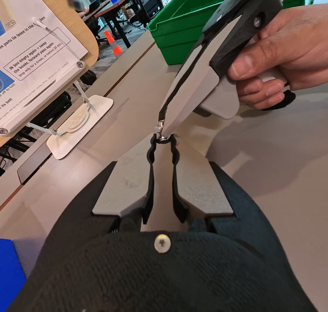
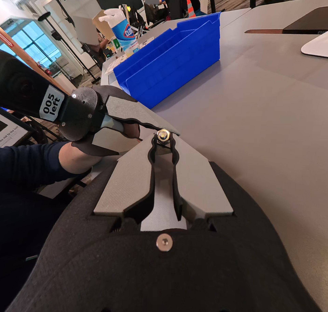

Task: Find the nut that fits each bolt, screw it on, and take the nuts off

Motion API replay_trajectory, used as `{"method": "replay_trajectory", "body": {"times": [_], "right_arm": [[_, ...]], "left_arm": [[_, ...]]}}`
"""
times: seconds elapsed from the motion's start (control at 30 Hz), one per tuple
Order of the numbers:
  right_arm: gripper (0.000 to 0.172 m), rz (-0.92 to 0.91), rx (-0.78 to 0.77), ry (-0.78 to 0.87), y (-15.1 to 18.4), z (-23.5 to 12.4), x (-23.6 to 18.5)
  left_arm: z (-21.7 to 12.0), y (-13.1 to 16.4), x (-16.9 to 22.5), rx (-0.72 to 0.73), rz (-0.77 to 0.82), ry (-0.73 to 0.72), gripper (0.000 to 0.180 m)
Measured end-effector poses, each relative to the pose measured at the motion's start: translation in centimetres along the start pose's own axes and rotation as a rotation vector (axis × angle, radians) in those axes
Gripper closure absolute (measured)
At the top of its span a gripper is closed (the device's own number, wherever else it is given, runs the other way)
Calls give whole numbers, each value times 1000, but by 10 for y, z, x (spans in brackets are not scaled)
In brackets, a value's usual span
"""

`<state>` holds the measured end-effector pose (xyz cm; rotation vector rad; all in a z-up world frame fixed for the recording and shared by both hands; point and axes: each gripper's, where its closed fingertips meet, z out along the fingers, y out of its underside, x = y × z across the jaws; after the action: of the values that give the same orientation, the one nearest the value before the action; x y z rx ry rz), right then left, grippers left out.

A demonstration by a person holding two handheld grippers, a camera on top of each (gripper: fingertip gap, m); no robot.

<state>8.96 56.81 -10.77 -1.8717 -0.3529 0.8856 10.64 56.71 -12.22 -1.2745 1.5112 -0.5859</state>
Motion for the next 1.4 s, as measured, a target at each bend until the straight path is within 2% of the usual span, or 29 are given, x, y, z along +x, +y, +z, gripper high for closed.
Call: {"method": "replay_trajectory", "body": {"times": [0.1,0.23,0.37,0.43,0.5,0.57,0.63,0.83,0.97,1.03,1.2,1.4], "right_arm": [[158,12,49,-12,-9,-6,-2],[161,-30,110,-43,-19,-13,-12],[145,-72,144,-67,-24,-12,-22],[142,-100,145,-69,-25,-11,-25],[140,-129,159,-1,-28,-13,-17],[129,-144,177,13,-31,-15,-15],[120,-134,195,-41,-33,-15,-23],[121,-131,184,-64,-32,-11,-25],[116,-205,161,12,-33,-20,-16],[121,-236,157,18,-32,-21,-17],[157,-285,193,-95,-33,-17,-43],[161,-177,208,-170,-36,-19,-45]], "left_arm": [[-5,-6,-6,41,-11,-24,167],[-10,-12,-16,101,-107,-7,167],[-11,-19,-17,158,-202,56,167],[-14,-26,-14,207,-251,111,167],[-20,-33,-6,264,-284,185,167],[-25,-38,0,300,-305,228,167],[-24,-37,0,291,-301,225,167],[-33,-48,13,357,-333,328,167],[-39,-49,4,387,-383,335,167],[-40,-48,3,390,-374,326,167],[-43,-51,3,414,-378,331,167],[-40,-51,5,410,-366,325,167]]}}
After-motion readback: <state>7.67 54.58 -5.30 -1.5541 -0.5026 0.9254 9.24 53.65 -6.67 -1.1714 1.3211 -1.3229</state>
